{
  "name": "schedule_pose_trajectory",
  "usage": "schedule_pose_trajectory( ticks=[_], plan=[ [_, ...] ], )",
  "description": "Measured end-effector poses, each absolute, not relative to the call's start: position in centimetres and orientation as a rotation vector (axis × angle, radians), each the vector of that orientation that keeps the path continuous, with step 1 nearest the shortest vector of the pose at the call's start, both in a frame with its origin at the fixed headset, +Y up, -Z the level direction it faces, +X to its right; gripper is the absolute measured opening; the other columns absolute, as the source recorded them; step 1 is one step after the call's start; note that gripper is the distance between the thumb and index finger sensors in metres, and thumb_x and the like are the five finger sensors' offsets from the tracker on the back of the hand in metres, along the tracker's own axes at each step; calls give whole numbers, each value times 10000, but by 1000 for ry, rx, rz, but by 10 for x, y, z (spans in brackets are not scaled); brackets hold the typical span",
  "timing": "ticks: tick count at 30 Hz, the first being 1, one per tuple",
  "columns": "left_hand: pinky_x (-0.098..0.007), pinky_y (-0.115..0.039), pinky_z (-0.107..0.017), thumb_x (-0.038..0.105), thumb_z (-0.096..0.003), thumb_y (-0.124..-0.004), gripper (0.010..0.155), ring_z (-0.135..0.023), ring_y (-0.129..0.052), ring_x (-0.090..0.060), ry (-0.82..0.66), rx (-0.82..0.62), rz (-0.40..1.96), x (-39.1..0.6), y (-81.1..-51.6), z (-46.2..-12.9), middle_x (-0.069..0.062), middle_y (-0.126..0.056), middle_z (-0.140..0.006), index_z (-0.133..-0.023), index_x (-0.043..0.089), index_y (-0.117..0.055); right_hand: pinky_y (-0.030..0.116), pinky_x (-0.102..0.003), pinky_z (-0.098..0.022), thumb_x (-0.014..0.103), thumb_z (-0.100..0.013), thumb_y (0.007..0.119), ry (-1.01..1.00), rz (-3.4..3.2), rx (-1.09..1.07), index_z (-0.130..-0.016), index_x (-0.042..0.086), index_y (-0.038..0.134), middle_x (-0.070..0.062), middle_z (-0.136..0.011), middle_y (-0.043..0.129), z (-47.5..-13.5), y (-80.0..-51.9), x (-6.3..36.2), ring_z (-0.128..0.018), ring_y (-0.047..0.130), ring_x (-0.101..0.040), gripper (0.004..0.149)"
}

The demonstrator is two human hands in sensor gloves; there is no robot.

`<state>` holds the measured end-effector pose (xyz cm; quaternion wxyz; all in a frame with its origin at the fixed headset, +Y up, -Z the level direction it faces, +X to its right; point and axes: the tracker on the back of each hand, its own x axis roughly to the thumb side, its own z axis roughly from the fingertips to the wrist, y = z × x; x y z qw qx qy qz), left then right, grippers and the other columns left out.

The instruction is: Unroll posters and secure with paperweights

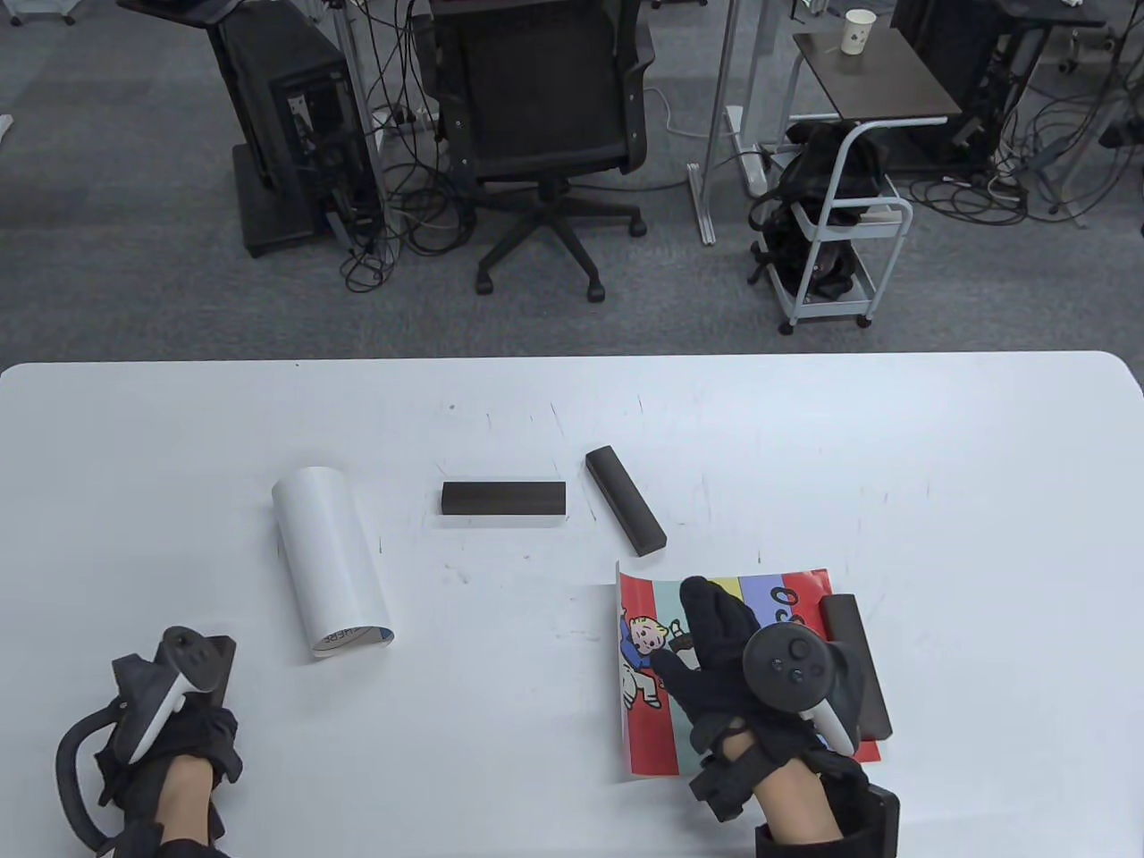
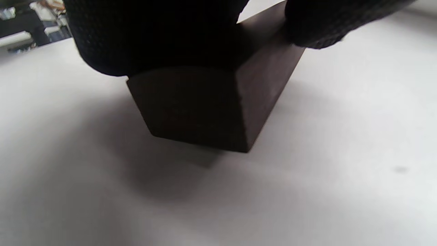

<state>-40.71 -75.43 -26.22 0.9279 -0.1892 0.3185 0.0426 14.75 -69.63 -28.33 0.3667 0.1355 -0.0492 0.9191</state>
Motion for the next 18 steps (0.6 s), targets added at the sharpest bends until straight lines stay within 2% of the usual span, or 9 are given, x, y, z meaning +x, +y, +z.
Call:
schedule_pose_trajectory(
  ticks=[3, 4, 8, 12, 15, 18],
  plan=[
    [-454, -850, -470, 500, -434, -767, 695, -641, -999, -326, 674, -279, 367, -416, -738, -253, -205, -870, -834, -951, 36, -730, 524, -535, -669, 475, -430, 759, -204, 2383, 405, -1012, 123, 385, -215, -1062, 400, -274, -677, 141, -917, 413, -529, 776],
    [-457, -847, -473, 498, -437, -767, 696, -644, -995, -330, 658, -231, 538, -419, -731, -250, -208, -866, -838, -954, 33, -727, 525, -534, -669, 475, -430, 759, -235, 2398, 424, -1012, 123, 386, -214, -1062, 403, -270, -669, 137, -918, 416, -529, 776],
    [-457, -846, -472, 491, -453, -758, 697, -652, -988, -337, 451, -40, 1046, -406, -704, -249, -221, -851, -845, -964, 19, -709, 533, -536, -667, 491, -443, 785, -334, 2420, 506, -1013, 118, 395, -218, -1062, 416, -257, -645, 119, -916, 429, -532, 785],
    [-456, -837, -512, 478, -469, -752, 700, -716, -958, -341, 126, 84, 1298, -360, -673, -258, -217, -806, -892, -995, 25, -657, 531, -538, -670, 483, -430, 763, -382, 2477, 608, -1013, 110, 383, -220, -1063, 408, -244, -626, 84, -918, 425, -534, 790],
    [-452, -825, -552, 466, -482, -746, 700, -774, -927, -341, -103, 54, 1444, -311, -661, -263, -206, -762, -934, -1019, 39, -610, 533, -537, -674, 503, -440, 784, -412, 2528, 712, -1012, 107, 375, -220, -1065, 405, -234, -618, 52, -921, 426, -533, 808],
    [-457, -812, -582, 445, -488, -750, 701, -828, -893, -352, -266, 7, 1466, -261, -659, -264, -204, -718, -970, -1036, 48, -567, 537, -536, -674, 508, -439, 785, -406, 2539, 798, -1012, 103, 366, -219, -1066, 407, -227, -617, 22, -922, 431, -533, 818]
  ],
)
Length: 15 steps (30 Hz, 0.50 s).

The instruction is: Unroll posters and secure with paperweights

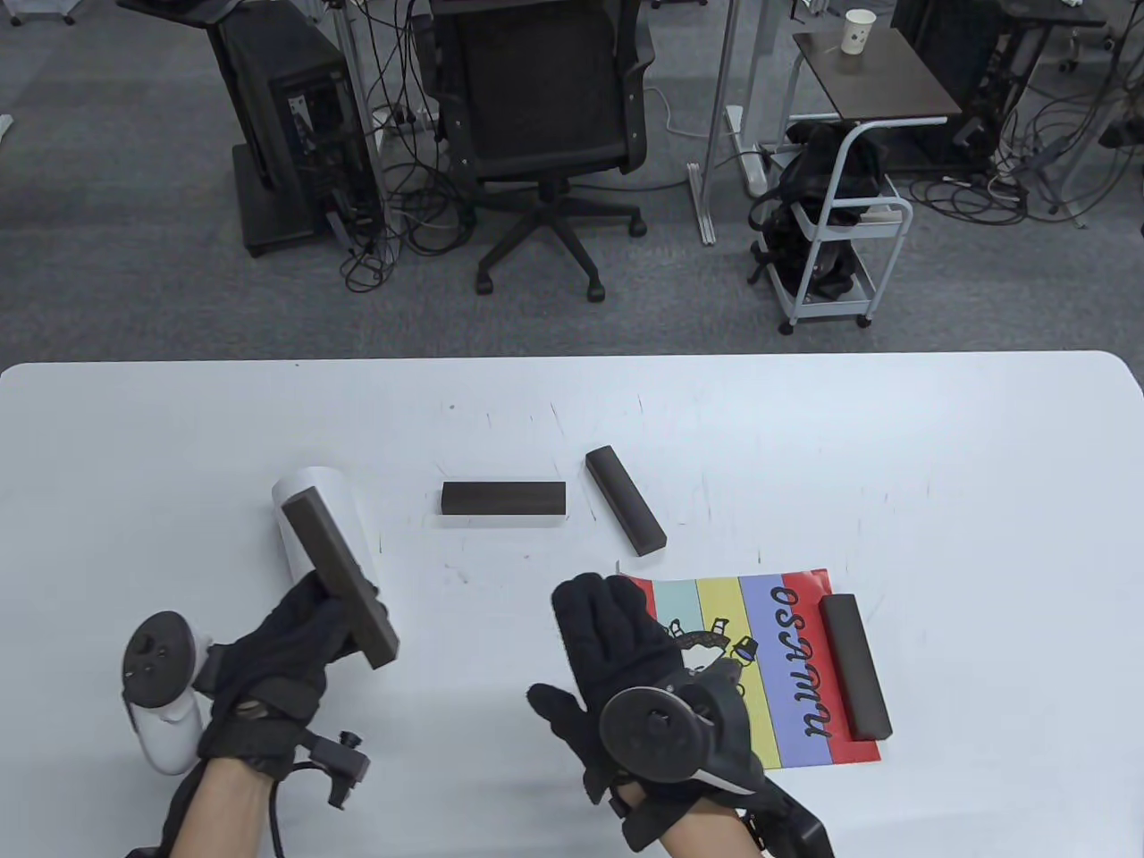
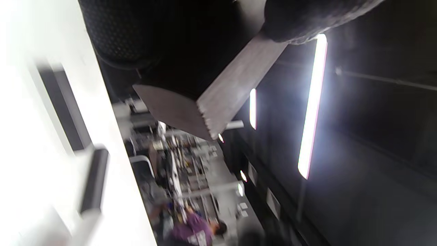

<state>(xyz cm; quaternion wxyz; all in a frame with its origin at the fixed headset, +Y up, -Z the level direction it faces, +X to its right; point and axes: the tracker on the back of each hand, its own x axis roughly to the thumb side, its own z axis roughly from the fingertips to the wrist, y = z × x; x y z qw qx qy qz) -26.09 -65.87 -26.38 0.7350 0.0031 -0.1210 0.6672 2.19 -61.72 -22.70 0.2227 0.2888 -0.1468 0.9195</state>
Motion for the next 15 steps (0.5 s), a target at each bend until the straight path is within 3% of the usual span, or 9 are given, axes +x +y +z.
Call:
schedule_pose_trajectory(
  ticks=[4, 6, 10, 12, 15],
  plan=[
    [-434, -810, -614, 448, -514, -741, 698, -872, -871, -328, -419, -23, 1358, -207, -664, -259, -187, -681, -997, -1052, 63, -520, 570, -523, -658, 497, -427, 775, -380, 2567, 832, -1010, 97, 342, -217, -1062, 420, -227, -623, -3, -910, 479, -527, 829],
    [-427, -811, -620, 451, -517, -741, 696, -879, -869, -319, -452, -12, 1300, -184, -667, -251, -178, -676, -1002, -1054, 70, -515, 640, -503, -598, 477, -415, 777, -423, 2592, 732, -979, 9, 292, -256, -1021, 452, -231, -628, -6, -853, 596, -508, 878],
    [-429, -808, -608, 459, -516, -752, 691, -859, -880, -316, -430, 6, 1242, -173, -672, -249, -177, -689, -992, -1048, 76, -531, 755, -404, -404, 532, -400, 804, -474, 2505, 649, -946, 5, 447, -224, -863, 691, -237, -636, 7, -606, 832, -371, 838],
    [-433, -800, -615, 493, -527, -729, 688, -865, -874, -313, -447, 16, 1157, -171, -671, -249, -166, -690, -995, -1046, 86, -533, 789, -354, -303, 503, -425, 790, -470, 2468, 607, -911, 26, 554, -215, -781, 775, -241, -639, 15, -474, 887, -333, 721],
    [-462, -783, -625, 527, -526, -703, 715, -896, -846, -346, -473, 90, 1064, -168, -669, -247, -169, -673, -1022, -1063, 89, -527, 808, -341, -266, 484, -432, 787, -417, 2379, 530, -883, 20, 610, -214, -731, 819, -252, -640, 31, -431, 912, -330, 671]
  ],
)
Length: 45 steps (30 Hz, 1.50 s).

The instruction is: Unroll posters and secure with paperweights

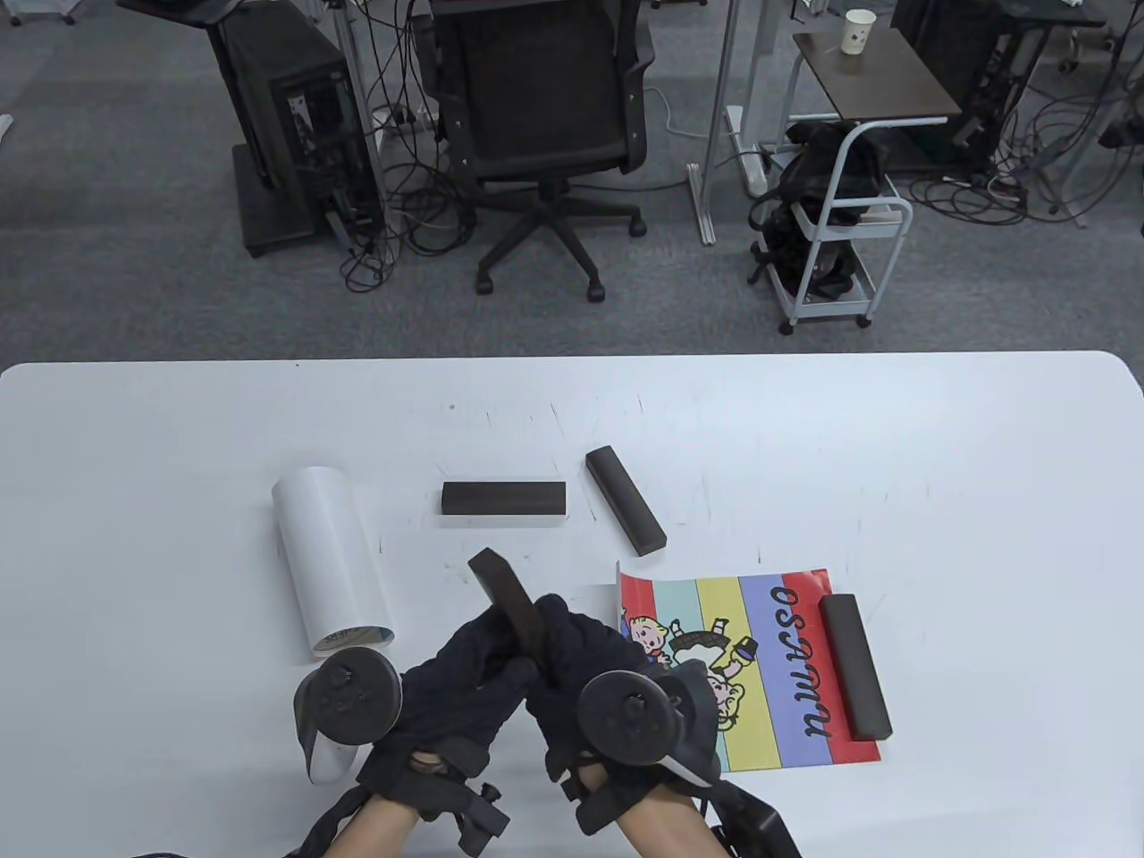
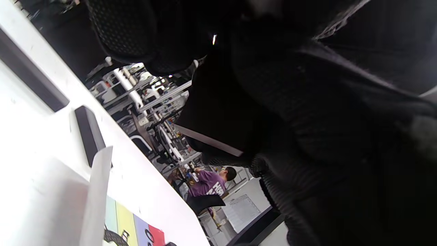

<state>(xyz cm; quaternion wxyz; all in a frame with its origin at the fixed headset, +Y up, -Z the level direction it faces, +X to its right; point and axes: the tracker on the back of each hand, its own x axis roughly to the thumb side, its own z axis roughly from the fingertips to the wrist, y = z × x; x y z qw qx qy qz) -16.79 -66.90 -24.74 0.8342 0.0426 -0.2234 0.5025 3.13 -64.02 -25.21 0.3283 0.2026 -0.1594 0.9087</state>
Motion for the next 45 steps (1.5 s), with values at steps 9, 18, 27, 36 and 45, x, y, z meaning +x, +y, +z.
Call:
schedule_pose_trajectory(
  ticks=[9, 18, 27, 36, 45],
  plan=[
    [-567, -704, -656, 577, -512, -639, 744, -965, -722, -472, -397, 331, 656, -175, -685, -249, -199, -613, -1084, -1081, 112, -519, 819, -336, -251, 389, -432, 738, -188, 2204, 120, -905, -39, 561, -238, -722, 831, -290, -678, 98, -412, 930, -318, 662],
    [-596, -675, -655, 568, -508, -638, 748, -969, -687, -503, -336, 226, 607, -181, -729, -264, -223, -595, -1086, -1079, 99, -520, 822, -333, -245, 378, -437, 724, 158, 2340, -228, -900, -66, 527, -249, -722, 817, -305, -732, 117, -412, 931, -315, 671],
    [-595, -676, -654, 567, -506, -640, 747, -967, -687, -502, -346, 174, 554, -180, -741, -265, -224, -602, -1080, -1075, 96, -526, 834, -334, -229, 373, -431, 730, 364, 2398, -177, -887, -79, 550, -256, -710, 833, -303, -760, 84, -395, 946, -316, 667],
    [-597, -672, -654, 565, -505, -643, 748, -967, -687, -502, -348, 148, 544, -179, -745, -265, -227, -602, -1078, -1074, 94, -527, 907, -320, -152, 394, -418, 766, 365, 2544, -231, -844, -78, 646, -179, -656, 918, -301, -768, 72, -327, 1029, -281, 646],
    [-597, -672, -655, 567, -505, -643, 749, -967, -686, -502, -346, 136, 563, -179, -745, -265, -226, -601, -1079, -1074, 95, -527, 851, -354, -194, 478, -421, 726, 351, 2823, -220, -822, 71, 759, -136, -587, 929, -303, -764, 76, -345, 962, -283, 572]
  ],
)
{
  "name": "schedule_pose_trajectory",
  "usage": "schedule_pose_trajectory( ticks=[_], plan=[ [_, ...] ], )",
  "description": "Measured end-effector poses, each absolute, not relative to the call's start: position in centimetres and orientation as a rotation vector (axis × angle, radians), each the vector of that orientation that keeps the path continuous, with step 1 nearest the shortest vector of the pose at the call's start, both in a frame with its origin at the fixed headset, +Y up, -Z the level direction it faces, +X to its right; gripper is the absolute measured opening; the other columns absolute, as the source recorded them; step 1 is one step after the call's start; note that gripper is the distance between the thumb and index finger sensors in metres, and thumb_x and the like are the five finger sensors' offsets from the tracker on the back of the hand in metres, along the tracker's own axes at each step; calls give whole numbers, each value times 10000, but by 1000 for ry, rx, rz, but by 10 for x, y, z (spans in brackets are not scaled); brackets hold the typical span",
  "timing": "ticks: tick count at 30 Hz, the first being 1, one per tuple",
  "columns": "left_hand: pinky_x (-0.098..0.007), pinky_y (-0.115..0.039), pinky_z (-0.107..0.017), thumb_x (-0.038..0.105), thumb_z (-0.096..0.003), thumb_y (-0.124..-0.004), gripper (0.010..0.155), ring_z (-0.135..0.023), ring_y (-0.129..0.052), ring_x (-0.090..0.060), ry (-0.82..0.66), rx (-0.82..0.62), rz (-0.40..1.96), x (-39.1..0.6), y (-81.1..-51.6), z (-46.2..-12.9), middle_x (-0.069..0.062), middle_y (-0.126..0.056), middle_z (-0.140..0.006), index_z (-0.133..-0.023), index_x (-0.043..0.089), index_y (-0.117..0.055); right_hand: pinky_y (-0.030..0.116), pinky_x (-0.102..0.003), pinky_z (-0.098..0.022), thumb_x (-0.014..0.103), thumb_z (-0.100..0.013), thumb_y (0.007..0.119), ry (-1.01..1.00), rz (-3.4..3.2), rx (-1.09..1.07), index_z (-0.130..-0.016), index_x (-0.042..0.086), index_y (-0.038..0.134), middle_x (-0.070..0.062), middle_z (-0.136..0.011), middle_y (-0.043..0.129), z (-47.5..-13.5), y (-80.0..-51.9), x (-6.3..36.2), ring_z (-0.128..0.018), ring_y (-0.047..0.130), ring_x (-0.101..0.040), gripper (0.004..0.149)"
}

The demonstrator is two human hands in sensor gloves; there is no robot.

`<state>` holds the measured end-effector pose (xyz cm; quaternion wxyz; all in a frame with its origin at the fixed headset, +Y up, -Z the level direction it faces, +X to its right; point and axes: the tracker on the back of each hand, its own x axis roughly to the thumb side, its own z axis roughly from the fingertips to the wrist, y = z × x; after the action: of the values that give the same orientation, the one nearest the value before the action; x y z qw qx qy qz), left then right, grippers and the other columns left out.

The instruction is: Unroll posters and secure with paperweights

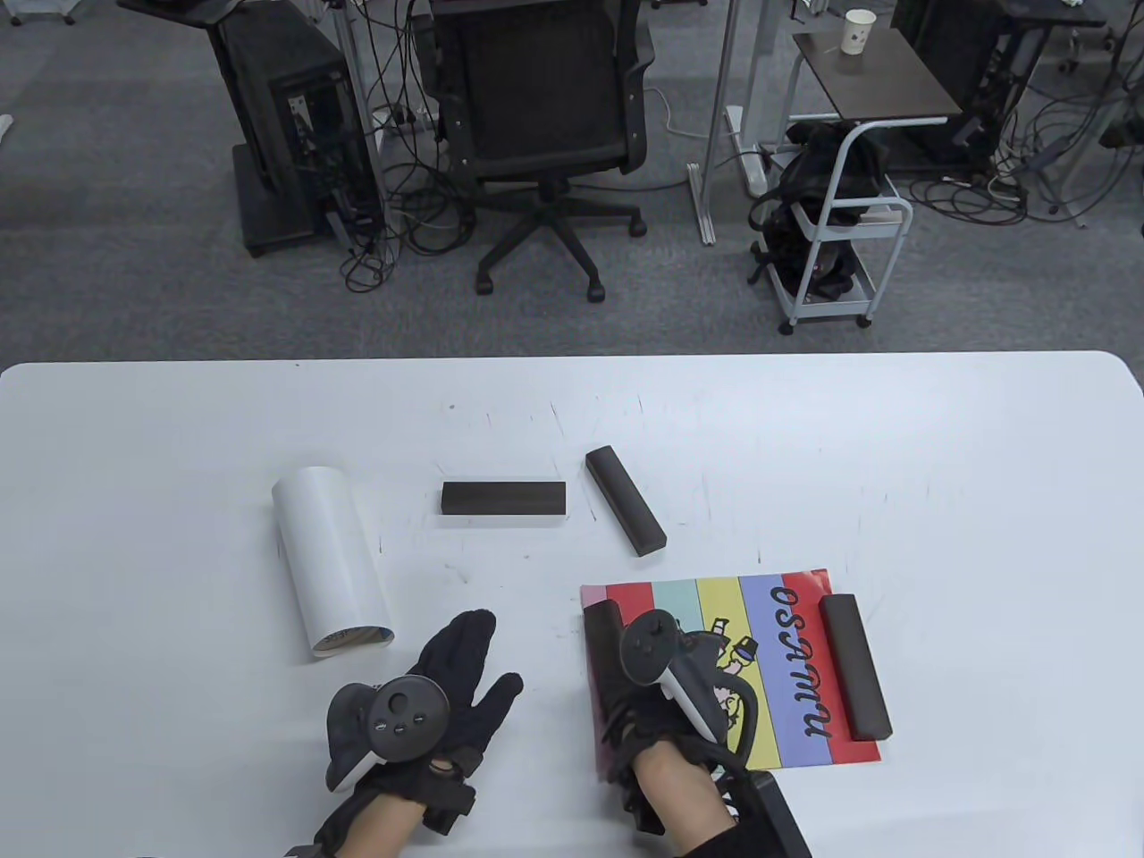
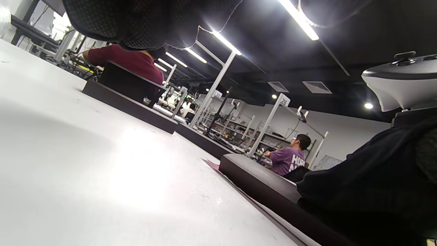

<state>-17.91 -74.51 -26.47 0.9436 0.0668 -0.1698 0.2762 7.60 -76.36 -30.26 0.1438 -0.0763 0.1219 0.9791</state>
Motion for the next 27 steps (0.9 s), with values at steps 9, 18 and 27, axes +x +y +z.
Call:
schedule_pose_trajectory(
  ticks=[9, 18, 27],
  plan=[
    [-603, -666, -656, 575, -506, -642, 749, -971, -676, -508, -335, 131, 619, -185, -745, -265, -229, -589, -1086, -1082, 113, -519, 732, -504, -498, 483, -418, 747, 253, 2667, -16, -958, 112, 584, -252, -949, 651, -301, -720, 82, -731, 750, -499, 676],
    [-611, -655, -659, 613, -499, -625, 784, -975, -659, -519, -315, 136, 679, -193, -743, -266, -241, -574, -1089, -1080, 99, -515, 549, -571, -668, 520, -427, 742, -22, 2326, 329, -1010, 153, 451, -204, -1068, 463, -287, -681, 102, -921, 478, -522, 748],
    [-616, -651, -659, 636, -494, -613, 807, -974, -656, -524, -285, 122, 747, -201, -744, -266, -247, -572, -1088, -1080, 90, -513, 544, -570, -662, 537, -428, 739, -46, 2217, 364, -1008, 130, 443, -218, -1058, 462, -293, -719, 126, -912, 469, -525, 767]
  ],
)
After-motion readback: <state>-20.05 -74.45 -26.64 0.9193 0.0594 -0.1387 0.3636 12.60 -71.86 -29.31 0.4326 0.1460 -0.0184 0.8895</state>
